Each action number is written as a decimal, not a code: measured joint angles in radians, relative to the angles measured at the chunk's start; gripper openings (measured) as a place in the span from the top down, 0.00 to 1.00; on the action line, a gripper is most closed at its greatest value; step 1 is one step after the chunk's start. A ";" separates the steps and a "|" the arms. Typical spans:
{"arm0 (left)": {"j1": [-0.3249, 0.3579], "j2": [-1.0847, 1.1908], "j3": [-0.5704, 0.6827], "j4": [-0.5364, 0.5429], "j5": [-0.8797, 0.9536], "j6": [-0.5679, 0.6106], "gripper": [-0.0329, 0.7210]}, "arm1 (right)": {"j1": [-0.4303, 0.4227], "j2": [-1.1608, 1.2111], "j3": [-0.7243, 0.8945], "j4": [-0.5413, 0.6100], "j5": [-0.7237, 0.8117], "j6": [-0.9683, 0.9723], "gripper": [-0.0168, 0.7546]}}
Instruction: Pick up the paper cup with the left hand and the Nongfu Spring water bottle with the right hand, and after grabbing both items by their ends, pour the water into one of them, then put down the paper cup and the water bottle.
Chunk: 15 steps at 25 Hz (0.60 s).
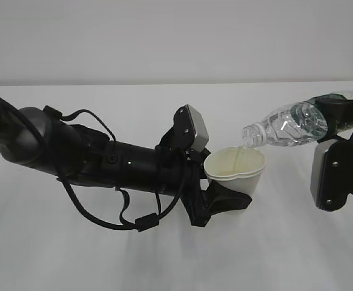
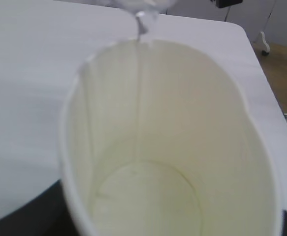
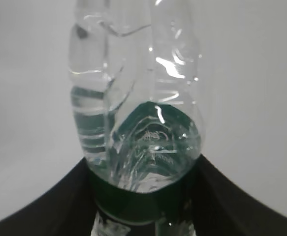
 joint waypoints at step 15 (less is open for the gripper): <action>0.000 0.000 0.000 0.000 0.002 0.000 0.36 | 0.000 0.000 0.000 -0.001 0.000 -0.008 0.46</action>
